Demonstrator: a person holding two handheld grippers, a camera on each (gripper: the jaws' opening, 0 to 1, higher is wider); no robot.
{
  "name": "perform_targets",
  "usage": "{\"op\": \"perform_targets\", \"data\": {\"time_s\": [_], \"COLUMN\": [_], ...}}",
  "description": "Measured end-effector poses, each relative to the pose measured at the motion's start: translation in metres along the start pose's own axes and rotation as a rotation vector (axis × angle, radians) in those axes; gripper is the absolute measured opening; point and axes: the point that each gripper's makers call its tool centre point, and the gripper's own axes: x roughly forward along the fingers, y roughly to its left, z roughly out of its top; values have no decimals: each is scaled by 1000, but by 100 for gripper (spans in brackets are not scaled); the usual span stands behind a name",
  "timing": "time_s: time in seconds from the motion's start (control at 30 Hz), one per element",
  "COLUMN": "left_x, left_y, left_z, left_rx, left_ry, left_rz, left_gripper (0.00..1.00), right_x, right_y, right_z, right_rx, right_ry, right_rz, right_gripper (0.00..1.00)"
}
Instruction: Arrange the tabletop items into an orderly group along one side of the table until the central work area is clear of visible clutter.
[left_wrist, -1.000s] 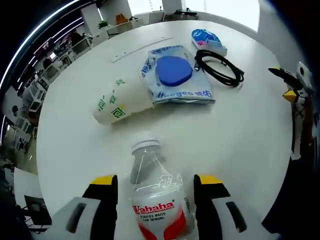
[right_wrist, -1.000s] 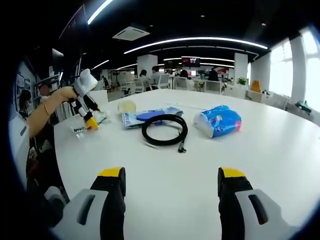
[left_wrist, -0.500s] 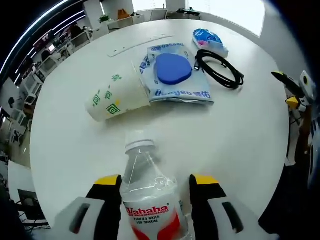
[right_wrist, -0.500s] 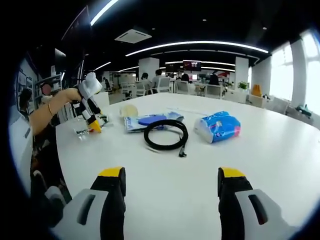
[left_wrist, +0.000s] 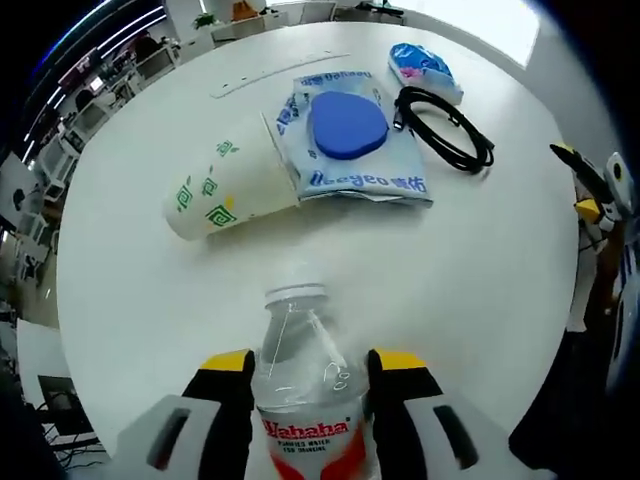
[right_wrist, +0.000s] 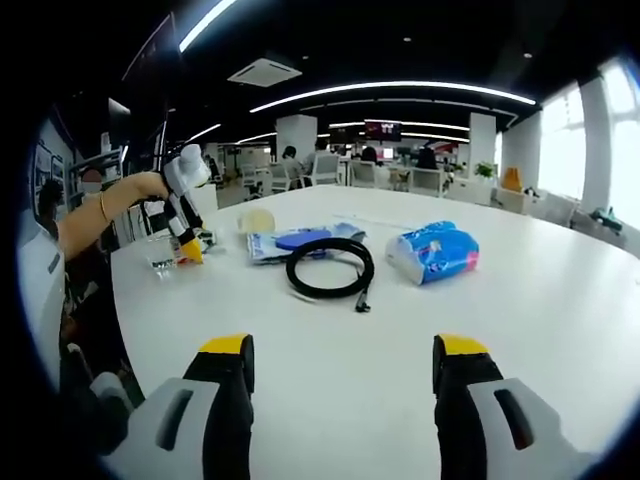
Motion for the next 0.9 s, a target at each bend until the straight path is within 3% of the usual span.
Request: {"op": "perform_targets", "data": {"time_s": [0.37,0.9], "left_x": [-1,-8], "left_y": [4,10], "left_z": [0,9], "left_rx": [-21,-15], "left_ry": [-4,-74], "left_rz": [7,33], "left_gripper": [42,42], "right_x": [-2,-2], "right_y": [-3,-4], "right_z": [0,-1], "right_rx": [18,22], "right_ry": [-12,-10], "right_rz": [-7,-12], "right_gripper": [69,68]}}
